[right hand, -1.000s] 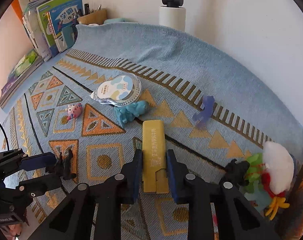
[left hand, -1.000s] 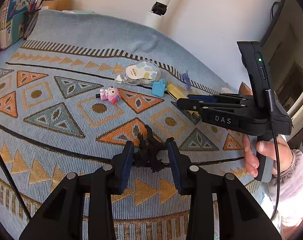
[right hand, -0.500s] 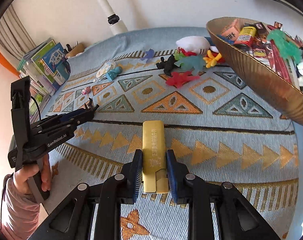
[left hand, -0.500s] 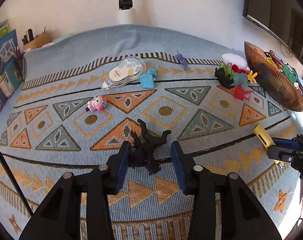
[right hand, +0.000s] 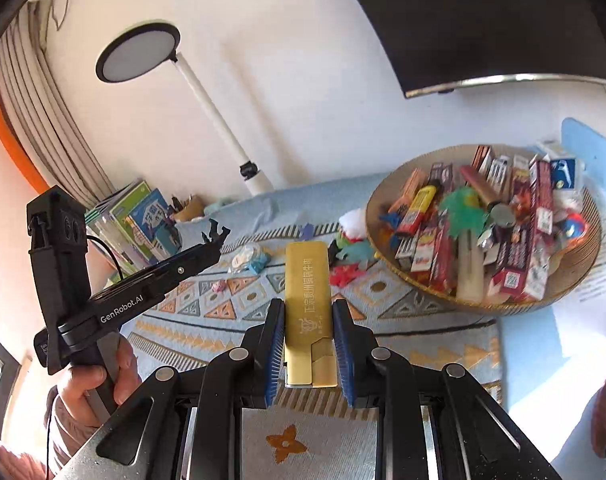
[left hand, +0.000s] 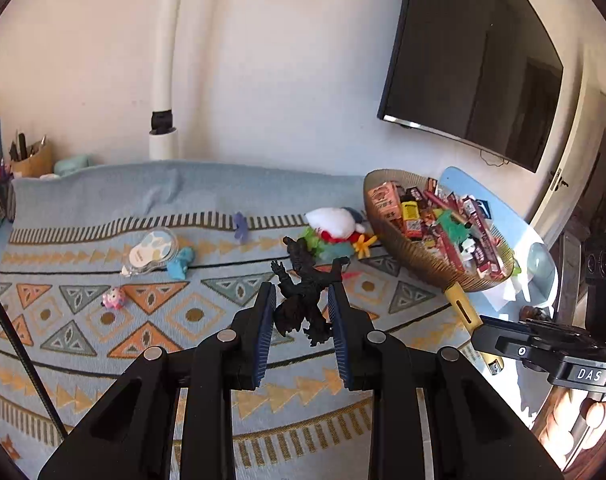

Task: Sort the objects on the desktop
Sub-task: 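Carry the dinosaur and yellow box over the gold bowl and open both grippers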

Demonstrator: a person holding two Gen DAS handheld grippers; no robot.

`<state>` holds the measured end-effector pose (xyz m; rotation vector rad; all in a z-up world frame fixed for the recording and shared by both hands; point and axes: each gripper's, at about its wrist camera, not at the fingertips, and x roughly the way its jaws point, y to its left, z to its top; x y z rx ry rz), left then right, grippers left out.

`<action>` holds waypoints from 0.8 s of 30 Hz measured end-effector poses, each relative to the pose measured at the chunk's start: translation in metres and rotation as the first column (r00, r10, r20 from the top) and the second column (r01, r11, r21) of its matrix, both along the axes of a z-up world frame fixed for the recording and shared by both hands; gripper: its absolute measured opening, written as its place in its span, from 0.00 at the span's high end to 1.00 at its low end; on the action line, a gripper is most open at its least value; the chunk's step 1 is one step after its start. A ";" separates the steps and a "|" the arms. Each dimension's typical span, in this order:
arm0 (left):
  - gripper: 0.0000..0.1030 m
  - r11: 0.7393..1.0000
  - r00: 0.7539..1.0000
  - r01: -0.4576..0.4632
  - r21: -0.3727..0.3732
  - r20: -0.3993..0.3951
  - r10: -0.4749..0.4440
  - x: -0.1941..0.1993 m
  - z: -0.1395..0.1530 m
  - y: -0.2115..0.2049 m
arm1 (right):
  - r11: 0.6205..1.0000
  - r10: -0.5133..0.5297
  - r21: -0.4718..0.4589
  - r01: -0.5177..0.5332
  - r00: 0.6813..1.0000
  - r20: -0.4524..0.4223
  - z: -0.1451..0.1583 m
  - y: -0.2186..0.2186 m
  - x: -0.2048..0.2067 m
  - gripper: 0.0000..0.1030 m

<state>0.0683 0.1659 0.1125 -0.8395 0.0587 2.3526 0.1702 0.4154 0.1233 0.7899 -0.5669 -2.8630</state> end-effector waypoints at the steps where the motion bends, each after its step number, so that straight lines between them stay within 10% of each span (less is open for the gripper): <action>1: 0.77 1.000 1.000 0.017 0.015 -0.020 -0.017 0.002 0.011 0.008 | 0.999 -0.038 0.021 0.039 0.999 -0.035 0.012 0.007 0.004 0.77; 9: 0.76 0.986 0.984 0.143 0.086 -0.118 -0.133 -0.005 0.067 0.093 | 0.969 -0.246 -0.026 0.245 0.967 -0.069 0.050 0.083 -0.028 0.77; 24: 0.61 0.965 0.952 0.206 0.159 0.195 -0.236 -0.081 -0.001 0.173 | 0.946 -0.280 -0.139 0.294 0.954 0.111 0.006 0.122 -0.070 0.75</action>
